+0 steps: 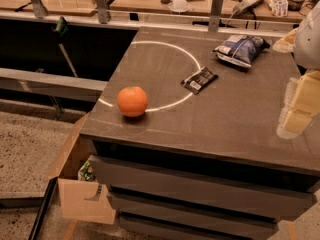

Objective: Pick rxbar chocolate

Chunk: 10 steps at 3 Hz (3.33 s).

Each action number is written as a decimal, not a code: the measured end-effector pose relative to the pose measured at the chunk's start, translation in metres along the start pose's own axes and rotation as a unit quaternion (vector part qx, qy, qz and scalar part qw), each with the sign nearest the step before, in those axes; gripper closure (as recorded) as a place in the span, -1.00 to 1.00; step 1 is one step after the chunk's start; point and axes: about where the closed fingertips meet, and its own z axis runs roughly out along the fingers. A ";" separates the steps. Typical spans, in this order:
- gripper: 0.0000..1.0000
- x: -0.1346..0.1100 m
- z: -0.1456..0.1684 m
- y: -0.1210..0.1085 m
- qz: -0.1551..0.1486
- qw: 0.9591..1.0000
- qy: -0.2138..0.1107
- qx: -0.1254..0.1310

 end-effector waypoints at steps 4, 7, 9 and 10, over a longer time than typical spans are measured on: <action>-1.00 -0.018 0.041 -0.099 -0.227 0.973 -0.002 -0.045; -1.00 -0.041 0.074 -0.126 -0.330 0.943 -0.029 -0.040; -1.00 -0.048 0.118 -0.152 -0.420 0.905 -0.037 -0.063; -1.00 -0.058 0.144 -0.158 -0.437 0.895 -0.030 -0.081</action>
Offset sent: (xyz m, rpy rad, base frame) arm 0.0716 -0.0018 -0.0049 -0.1193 0.0401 0.2595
